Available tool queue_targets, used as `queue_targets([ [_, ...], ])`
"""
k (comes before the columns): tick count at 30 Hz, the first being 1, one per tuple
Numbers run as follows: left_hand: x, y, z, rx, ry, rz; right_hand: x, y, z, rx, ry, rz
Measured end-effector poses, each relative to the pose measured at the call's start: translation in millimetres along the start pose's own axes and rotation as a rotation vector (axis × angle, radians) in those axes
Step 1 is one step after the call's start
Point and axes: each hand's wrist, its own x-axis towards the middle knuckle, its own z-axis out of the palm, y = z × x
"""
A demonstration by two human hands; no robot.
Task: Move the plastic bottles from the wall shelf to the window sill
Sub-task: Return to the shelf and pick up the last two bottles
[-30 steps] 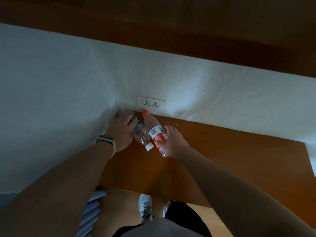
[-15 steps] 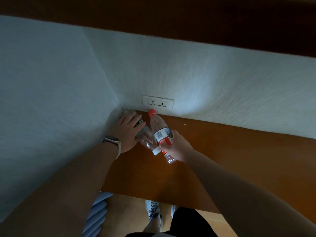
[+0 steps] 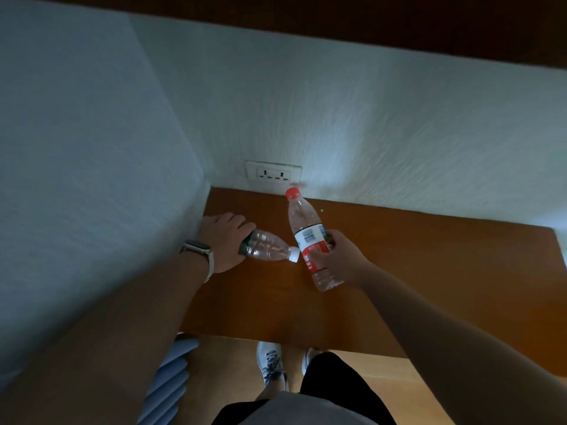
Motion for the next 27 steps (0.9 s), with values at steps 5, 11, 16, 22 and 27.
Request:
queue_targets([
  [5, -21, 20, 1, -0.104, -0.050, -0.131, -34, 4, -14, 0.073, 0.027, -0.064],
  [11, -49, 45, -2, -0.403, 0.016, -0.337, -68, -2, -26, 0.189, 0.063, -0.125],
  [16, -64, 55, -10, -0.856, 0.129, -0.492, -85, -10, -32, 0.217, 0.058, -0.177],
  [22, -85, 81, -31, -1.264, 0.285, -0.623, -89, -12, -32, 0.235, -0.010, -0.227],
  [27, -98, 103, -57, -1.436, 0.394, -0.684, -83, -19, -35, 0.265, -0.090, -0.237],
])
